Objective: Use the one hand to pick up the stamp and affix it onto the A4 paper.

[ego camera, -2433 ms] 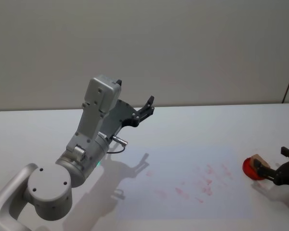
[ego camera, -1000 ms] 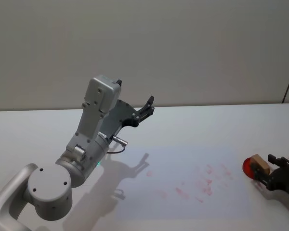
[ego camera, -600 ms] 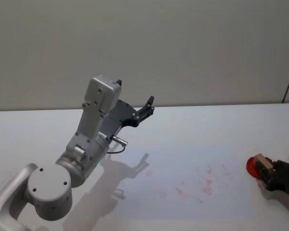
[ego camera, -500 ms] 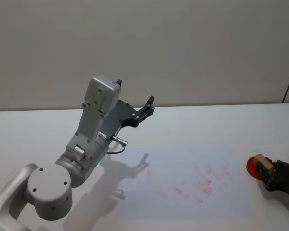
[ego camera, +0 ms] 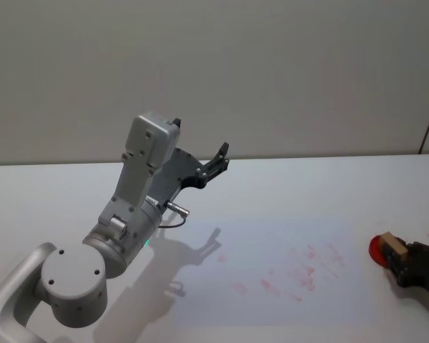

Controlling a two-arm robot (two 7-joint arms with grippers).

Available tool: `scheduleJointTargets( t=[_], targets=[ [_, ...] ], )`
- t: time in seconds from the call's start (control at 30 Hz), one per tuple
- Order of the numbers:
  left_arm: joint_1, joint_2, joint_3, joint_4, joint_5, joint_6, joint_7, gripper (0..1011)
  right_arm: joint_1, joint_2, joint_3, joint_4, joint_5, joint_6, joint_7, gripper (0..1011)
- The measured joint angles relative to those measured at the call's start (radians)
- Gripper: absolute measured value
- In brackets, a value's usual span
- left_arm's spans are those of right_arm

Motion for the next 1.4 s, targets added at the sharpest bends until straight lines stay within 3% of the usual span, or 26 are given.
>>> scheduleJointTargets(
  t=[0.7, 1.13, 1.4],
  targets=[
    [0.0, 0.0, 0.0, 0.0, 0.0, 0.0, 0.0, 1001, 0.005, -0.005, -0.001, 0.01, 0.004, -0.023, -0.008, 221],
    [0.0, 0.0, 0.0, 0.0, 0.0, 0.0, 0.0, 1001, 0.026, -0.034, -0.014, -0.061, 0.067, -0.053, 0.002, 221],
    [0.0, 0.0, 0.0, 0.0, 0.0, 0.0, 0.0, 1001, 0.038, -0.059, -0.037, -0.091, 0.077, -0.051, 0.035, 221]
  ],
)
